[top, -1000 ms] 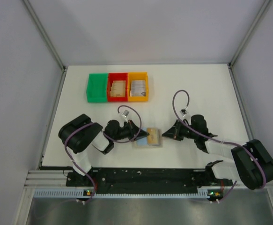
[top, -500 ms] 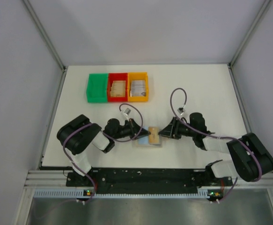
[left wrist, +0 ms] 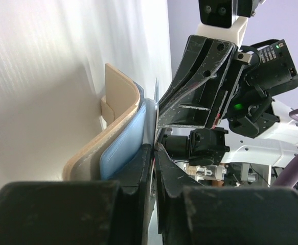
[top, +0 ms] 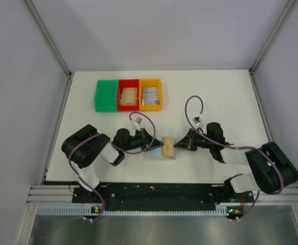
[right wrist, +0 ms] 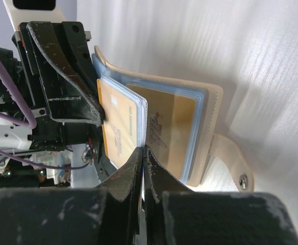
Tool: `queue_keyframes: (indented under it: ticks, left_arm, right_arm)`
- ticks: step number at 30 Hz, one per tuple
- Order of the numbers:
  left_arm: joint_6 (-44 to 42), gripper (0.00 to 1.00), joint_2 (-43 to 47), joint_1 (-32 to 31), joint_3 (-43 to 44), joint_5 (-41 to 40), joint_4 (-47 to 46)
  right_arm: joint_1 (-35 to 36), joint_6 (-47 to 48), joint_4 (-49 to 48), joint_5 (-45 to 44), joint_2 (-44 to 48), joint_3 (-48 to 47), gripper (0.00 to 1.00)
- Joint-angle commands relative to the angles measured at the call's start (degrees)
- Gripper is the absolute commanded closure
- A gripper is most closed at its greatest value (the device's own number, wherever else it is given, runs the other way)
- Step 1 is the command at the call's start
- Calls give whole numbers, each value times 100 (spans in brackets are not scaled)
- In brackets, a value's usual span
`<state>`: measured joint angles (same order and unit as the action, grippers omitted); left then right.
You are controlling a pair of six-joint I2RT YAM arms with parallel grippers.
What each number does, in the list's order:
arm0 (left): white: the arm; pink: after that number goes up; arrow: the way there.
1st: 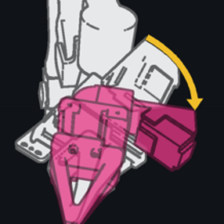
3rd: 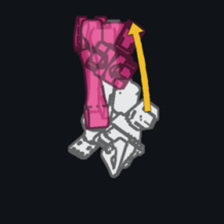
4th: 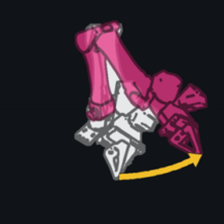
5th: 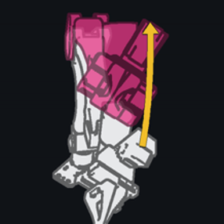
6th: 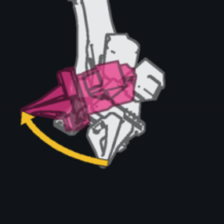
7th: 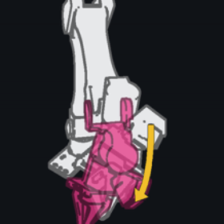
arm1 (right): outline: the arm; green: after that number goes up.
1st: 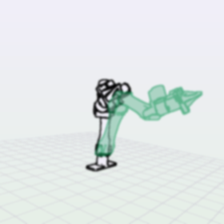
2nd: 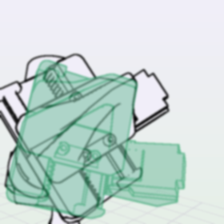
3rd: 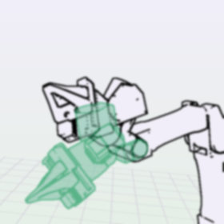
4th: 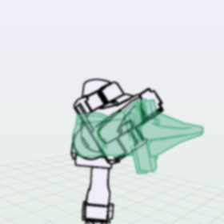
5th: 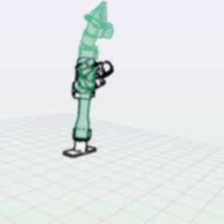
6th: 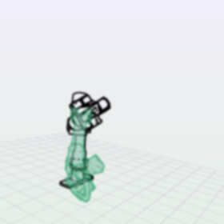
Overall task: Take the credit cards out of the card holder
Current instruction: Remove the credit card from the card holder.
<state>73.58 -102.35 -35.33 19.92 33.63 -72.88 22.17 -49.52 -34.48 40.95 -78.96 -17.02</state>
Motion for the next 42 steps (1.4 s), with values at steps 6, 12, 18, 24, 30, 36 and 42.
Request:
queue_keyframes:
  ticks: [6, 12, 18, 24, 30, 36, 42]
  left_arm:
    - [-98, 87, 268, 307, -313, 109, -2204]
    - [-335, 97, 320, 334, -331, 206, -1932]
    - [-388, 100, 364, 351, -279, 153, -1581]
    - [-625, 100, 373, 352, -234, 109, -1115]
    - [-898, 100, 426, 360, -252, -14, -359]
    - [-705, 100, 443, 378, -410, -58, -841]
    - [-398, 100, 356, 369, -384, -120, -1148]
  right_arm:
    - [-81, 548, 574, -430, 135, -293, 100]
    - [-82, 750, 995, -412, 100, -557, 100]
    - [-29, 996, 1654, -570, 372, -847, 75]
    - [480, 1146, 1927, -851, 215, -1207, 63]
    - [516, 918, 1629, -1107, -75, -1067, 63]
    - [499, 435, 733, -712, -146, -777, 43]
    - [499, -329, -785, -132, -620, -479, 37]
